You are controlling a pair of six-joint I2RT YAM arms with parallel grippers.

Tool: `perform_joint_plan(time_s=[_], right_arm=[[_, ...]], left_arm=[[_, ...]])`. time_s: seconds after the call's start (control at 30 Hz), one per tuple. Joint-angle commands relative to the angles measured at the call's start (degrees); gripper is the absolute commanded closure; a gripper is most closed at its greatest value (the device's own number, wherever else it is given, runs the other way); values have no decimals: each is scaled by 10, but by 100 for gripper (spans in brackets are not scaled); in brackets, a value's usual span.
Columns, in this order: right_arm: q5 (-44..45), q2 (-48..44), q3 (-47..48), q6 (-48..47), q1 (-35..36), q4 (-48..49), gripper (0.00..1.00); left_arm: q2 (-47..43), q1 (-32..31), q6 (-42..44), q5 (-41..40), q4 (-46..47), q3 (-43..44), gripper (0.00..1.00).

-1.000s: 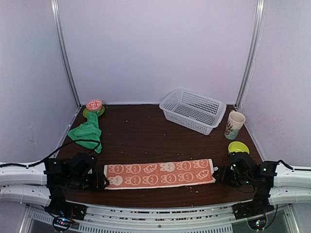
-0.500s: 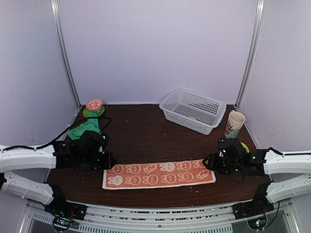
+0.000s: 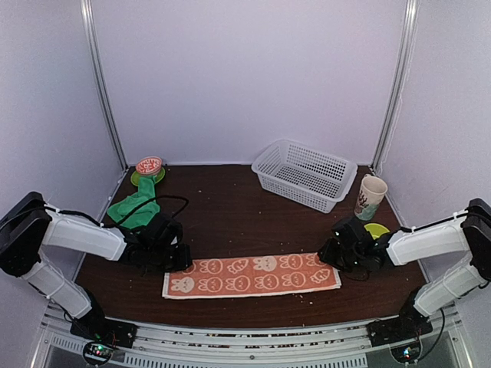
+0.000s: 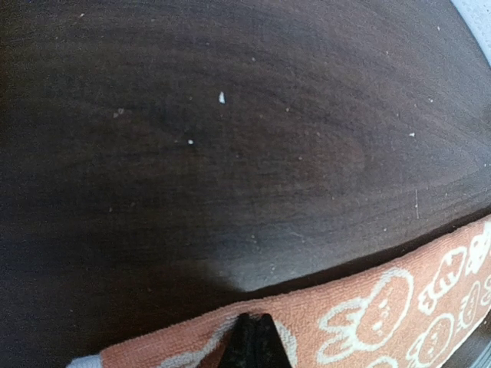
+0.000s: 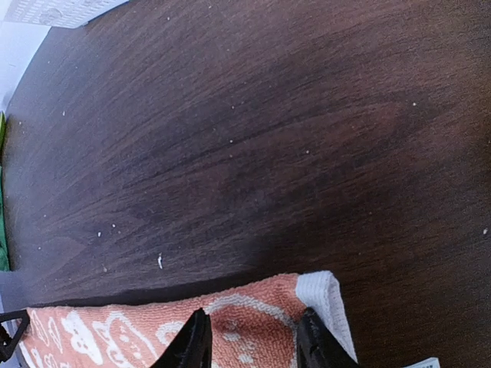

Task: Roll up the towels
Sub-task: Pick up the towel from the center of the board.

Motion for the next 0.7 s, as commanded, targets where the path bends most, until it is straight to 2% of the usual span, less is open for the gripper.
perform_joint_plan(time_s=[0.0,0.07,0.17,0.3,0.37,0.47,0.67], right_arm=[[-12,4,-9,5,-12,10,60],[-7,-20,4,-10,-13,-14,57],[2,-80,25,-30,-9,-56,46],[15,-157,38,-56,-5,-124,37],[13,-187,33,-64,-3,-151,36],[-4,-213,11,-68,5,-182,39],[0,-294,-83,-11,18,-216,48]], left_arm=[[14,8,11,16,26,-22,100],[5,8,24,16,10,-13,100],[-36,8,52,21,-19,8,98],[-114,-10,85,13,-73,56,65],[-131,-30,101,-5,-114,93,54],[-127,-59,110,-14,-138,133,51],[-11,-111,110,19,-61,204,54]])
